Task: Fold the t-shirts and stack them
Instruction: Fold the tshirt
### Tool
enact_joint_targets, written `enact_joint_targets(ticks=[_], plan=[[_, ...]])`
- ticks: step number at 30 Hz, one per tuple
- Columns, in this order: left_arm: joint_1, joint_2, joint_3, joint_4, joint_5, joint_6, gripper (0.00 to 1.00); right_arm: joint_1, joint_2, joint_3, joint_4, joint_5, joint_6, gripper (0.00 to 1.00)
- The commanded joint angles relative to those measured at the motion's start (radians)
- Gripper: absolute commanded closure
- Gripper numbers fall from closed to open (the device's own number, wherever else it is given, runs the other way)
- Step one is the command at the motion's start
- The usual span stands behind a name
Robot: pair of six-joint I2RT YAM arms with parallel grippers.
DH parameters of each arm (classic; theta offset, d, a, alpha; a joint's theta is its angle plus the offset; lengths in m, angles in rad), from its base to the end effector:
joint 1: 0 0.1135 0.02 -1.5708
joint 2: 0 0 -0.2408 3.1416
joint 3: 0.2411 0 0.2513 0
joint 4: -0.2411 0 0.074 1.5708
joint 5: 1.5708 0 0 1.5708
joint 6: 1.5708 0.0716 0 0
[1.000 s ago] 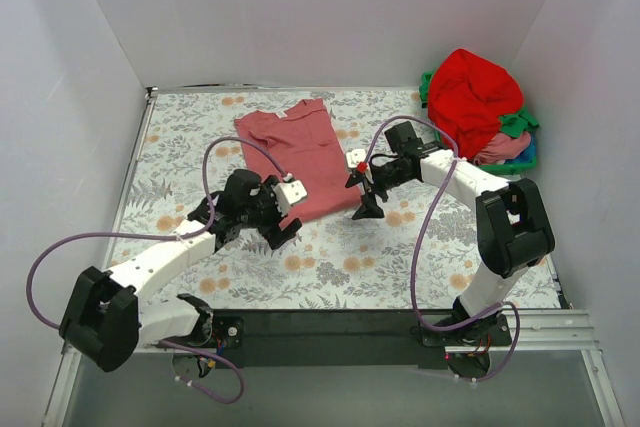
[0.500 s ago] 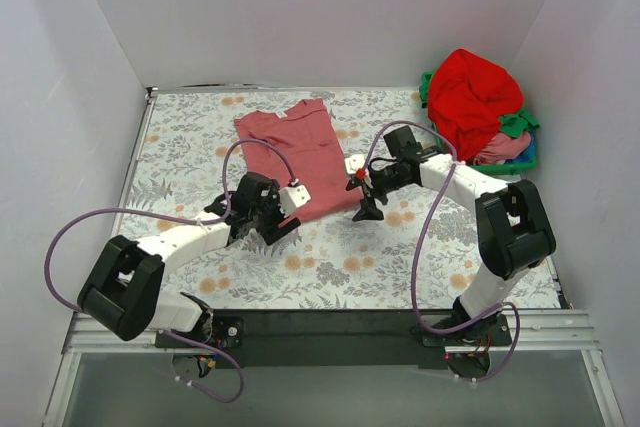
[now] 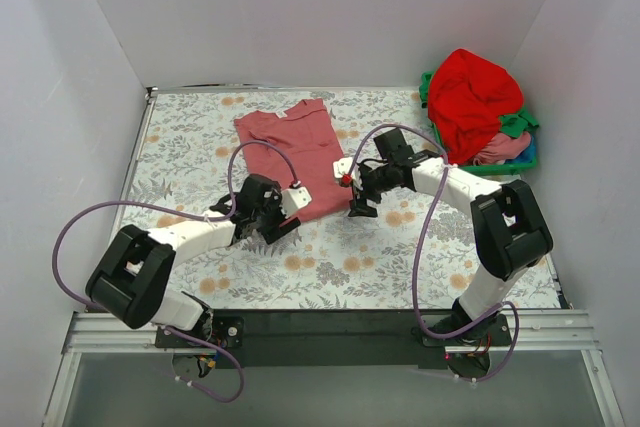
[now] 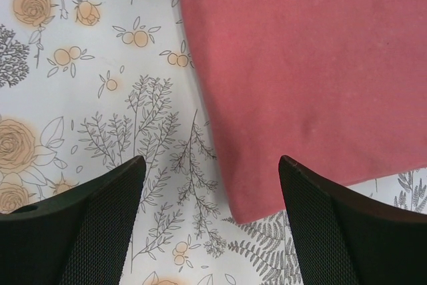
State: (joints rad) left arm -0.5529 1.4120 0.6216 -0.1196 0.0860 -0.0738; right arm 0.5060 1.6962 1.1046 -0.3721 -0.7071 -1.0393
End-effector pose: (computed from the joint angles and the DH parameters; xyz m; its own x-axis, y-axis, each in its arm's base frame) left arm 0.2397 -0.1551 0.1053 -0.7119 0.3530 -0.6071 0.5170 0.8485 -0.1129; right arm 0.2918 0.2149 0.1606 0.2330 -0.6202 -0.7491 -0.9703 -0.0972 -0.2214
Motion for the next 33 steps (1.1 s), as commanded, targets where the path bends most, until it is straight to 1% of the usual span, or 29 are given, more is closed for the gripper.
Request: enact_joint_targets(ticks=[1,2,5,6,7,8,10,13,16,18,19,20,22,23,25,26,27,30,31,33], plan=[[-0.004,0.022,0.001,0.021,-0.043,0.023,0.29,0.008,0.016,0.001,0.045,0.038,0.009,0.14],[-0.004,0.034,0.003,0.026,-0.058,0.022,0.29,0.011,0.025,0.003,0.048,0.053,0.008,0.14],[-0.002,0.053,0.009,0.032,-0.072,0.022,0.41,0.022,0.042,0.015,0.052,0.089,-0.004,0.15],[-0.004,0.059,0.009,0.031,-0.072,0.022,0.48,0.025,0.046,0.017,0.055,0.100,-0.010,0.15],[-0.004,0.062,0.013,0.028,-0.072,0.017,0.63,0.026,0.052,0.024,0.058,0.121,-0.013,0.15],[-0.004,0.061,0.021,0.021,-0.071,0.016,0.69,0.028,0.066,0.026,0.059,0.130,-0.027,0.16],[-0.002,0.042,0.029,-0.004,-0.051,0.009,0.76,0.029,0.080,0.035,0.071,0.162,-0.039,0.16],[-0.004,-0.010,0.035,-0.032,-0.006,0.005,0.77,0.034,0.112,0.044,0.081,0.192,-0.062,0.16],[-0.002,-0.066,0.014,-0.034,0.012,0.006,0.76,0.054,0.140,0.052,0.082,0.201,-0.077,0.19],[-0.004,-0.093,0.004,-0.034,0.032,0.000,0.76,0.071,0.157,0.040,0.084,0.224,-0.084,0.23],[-0.005,-0.105,-0.005,-0.037,0.052,-0.001,0.76,0.084,0.161,0.037,0.087,0.234,-0.085,0.26],[-0.007,-0.128,-0.010,-0.040,0.069,-0.007,0.76,0.091,0.175,0.037,0.088,0.256,-0.079,0.36],[-0.008,-0.153,-0.026,-0.072,0.104,0.009,0.76,0.092,0.183,0.037,0.088,0.265,-0.052,0.48],[-0.013,-0.177,-0.034,-0.078,0.142,0.015,0.76,0.094,0.183,0.035,0.087,0.273,-0.042,0.66],[-0.022,-0.206,-0.063,-0.109,0.178,0.052,0.78,0.092,0.172,0.021,0.079,0.284,-0.028,0.83],[-0.027,-0.240,-0.072,-0.120,0.216,0.064,0.79,0.092,0.149,0.011,0.052,0.287,-0.027,0.98],[-0.031,-0.255,-0.080,-0.130,0.237,0.068,0.81,0.092,0.131,-0.014,0.033,0.287,-0.031,0.99],[-0.053,-0.326,-0.108,-0.186,0.306,0.107,0.83,0.092,0.024,-0.084,-0.049,0.249,-0.079,0.99],[-0.067,-0.343,-0.117,-0.202,0.314,0.111,0.83,0.092,-0.007,-0.136,-0.071,0.233,-0.093,0.99],[-0.079,-0.386,-0.144,-0.201,0.298,0.105,0.79,0.094,-0.088,-0.182,-0.103,0.196,-0.107,0.99]])
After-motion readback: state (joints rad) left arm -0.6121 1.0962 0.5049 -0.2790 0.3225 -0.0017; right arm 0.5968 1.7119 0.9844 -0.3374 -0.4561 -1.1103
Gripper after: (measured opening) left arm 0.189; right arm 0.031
